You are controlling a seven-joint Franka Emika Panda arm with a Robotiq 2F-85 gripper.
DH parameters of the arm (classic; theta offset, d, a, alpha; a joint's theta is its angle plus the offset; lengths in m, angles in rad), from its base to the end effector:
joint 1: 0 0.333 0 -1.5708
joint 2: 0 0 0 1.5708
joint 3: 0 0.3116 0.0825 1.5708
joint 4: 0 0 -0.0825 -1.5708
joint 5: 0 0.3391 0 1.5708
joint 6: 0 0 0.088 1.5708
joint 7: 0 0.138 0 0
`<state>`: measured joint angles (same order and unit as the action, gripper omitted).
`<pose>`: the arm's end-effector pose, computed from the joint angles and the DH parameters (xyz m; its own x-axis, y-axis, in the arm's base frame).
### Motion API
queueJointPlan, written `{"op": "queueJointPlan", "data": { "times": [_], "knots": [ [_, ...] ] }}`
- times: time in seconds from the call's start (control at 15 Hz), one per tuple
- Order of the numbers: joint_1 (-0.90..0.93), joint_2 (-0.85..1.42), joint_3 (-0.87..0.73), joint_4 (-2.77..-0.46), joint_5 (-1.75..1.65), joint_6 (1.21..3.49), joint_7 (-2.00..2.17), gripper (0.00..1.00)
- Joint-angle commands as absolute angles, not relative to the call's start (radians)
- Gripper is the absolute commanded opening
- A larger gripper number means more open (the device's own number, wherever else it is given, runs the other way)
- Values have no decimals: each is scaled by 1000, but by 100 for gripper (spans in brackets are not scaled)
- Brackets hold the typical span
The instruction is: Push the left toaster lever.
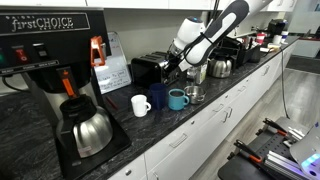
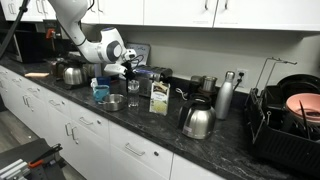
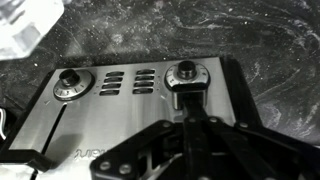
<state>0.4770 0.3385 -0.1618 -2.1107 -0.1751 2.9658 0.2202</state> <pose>0.5706 0.2023 0.3160 0.8261 0.2556 0.5023 0.2640 -0.9629 0.0559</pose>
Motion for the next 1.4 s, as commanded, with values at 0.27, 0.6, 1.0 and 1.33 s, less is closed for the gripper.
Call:
{"op": "queueJointPlan", "data": {
  "times": [0.27, 0.6, 1.0, 1.33],
  "knots": [
    [535, 419, -216, -2091, -192, 2947, 294, 0],
    [583, 429, -263, -2106, -198, 2948, 337, 0],
    [594, 384, -284, -2124, -185, 2964, 319, 0],
    [601, 347, -303, -2143, -206, 3008, 312, 0]
  ]
}}
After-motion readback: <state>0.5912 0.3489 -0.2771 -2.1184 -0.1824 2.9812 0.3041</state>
